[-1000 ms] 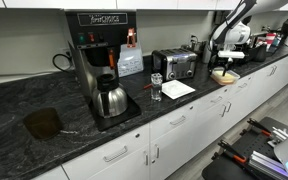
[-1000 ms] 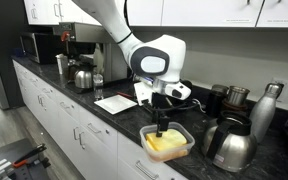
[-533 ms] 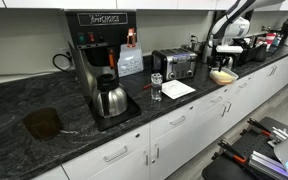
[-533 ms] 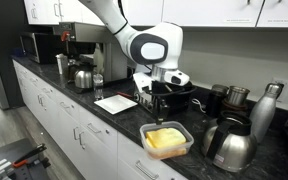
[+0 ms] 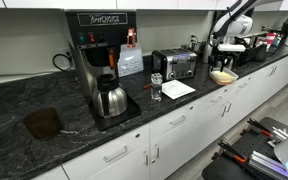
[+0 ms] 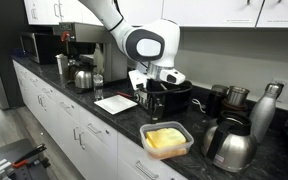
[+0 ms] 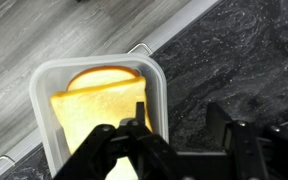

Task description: Pick up the bowl that has bread in it and put it on the white plate

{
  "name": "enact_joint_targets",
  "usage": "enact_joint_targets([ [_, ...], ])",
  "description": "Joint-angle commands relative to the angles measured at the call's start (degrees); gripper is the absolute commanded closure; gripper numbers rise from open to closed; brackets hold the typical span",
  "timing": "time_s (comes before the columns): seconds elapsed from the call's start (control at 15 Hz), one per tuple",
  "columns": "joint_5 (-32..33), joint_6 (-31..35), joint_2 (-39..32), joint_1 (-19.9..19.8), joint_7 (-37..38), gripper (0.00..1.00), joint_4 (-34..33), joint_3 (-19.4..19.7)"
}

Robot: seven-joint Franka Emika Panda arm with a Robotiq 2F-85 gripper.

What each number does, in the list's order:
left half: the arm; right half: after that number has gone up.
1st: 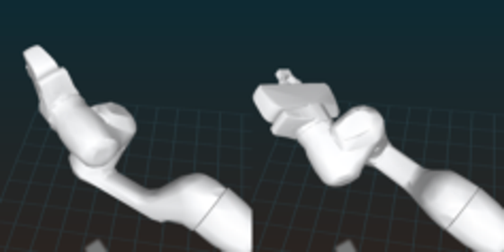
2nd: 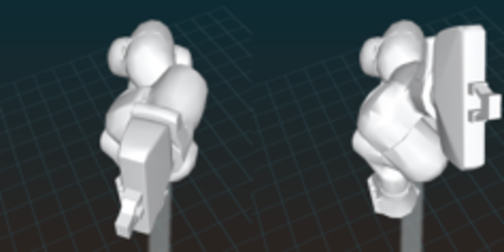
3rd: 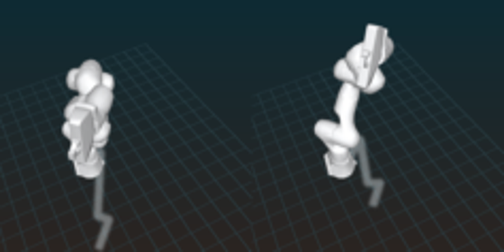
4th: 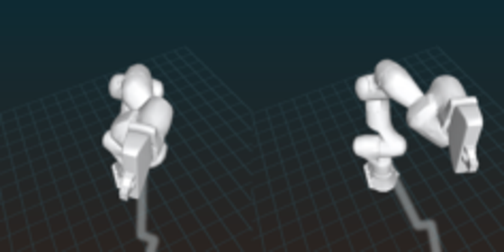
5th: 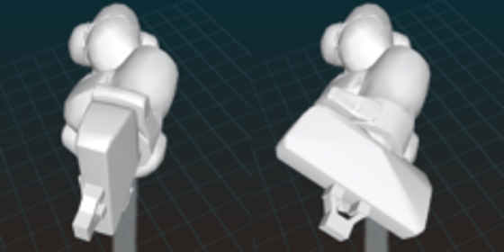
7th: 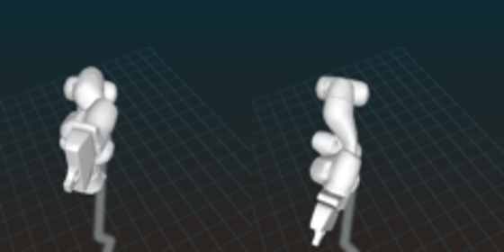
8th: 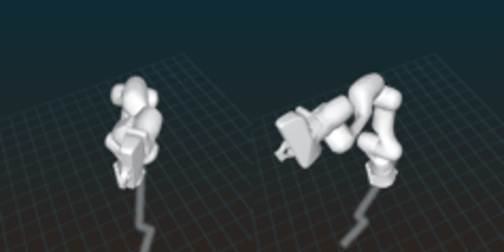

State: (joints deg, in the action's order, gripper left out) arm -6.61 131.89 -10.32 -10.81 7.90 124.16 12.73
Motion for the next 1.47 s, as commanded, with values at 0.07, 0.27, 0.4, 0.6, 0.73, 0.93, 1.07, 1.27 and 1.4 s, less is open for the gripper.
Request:
enact_joint_targets([
  [0.07,-1.83,-0.21,-0.11,-0.67,-1.04,0.42,-0.08,-0.78],
  [0.27,-2.00,-0.05,-0.81,-0.85,-1.16,0.41,0.08,-0.76],
  [0.4,-2.35,0.00,-1.39,-0.95,-1.29,0.40,0.23,-0.84],
  [0.6,-2.71,0.08,-2.43,-0.91,-1.53,0.38,0.23,-1.04],
  [0.73,-2.85,0.11,-3.03,-0.88,-1.61,0.52,0.05,-1.19],
  [0.93,-2.70,-0.05,-2.87,-0.88,-1.36,0.77,0.04,-1.15],
  [1.07,-2.53,-0.20,-2.60,-0.99,-1.17,0.91,0.27,-0.96],
  [1.27,-2.83,-0.40,-2.39,-1.43,-1.39,1.00,0.79,-0.76],
  [1.4,-1.83,-0.40,-1.89,-1.42,-0.79,0.98,1.13,-0.37],
])
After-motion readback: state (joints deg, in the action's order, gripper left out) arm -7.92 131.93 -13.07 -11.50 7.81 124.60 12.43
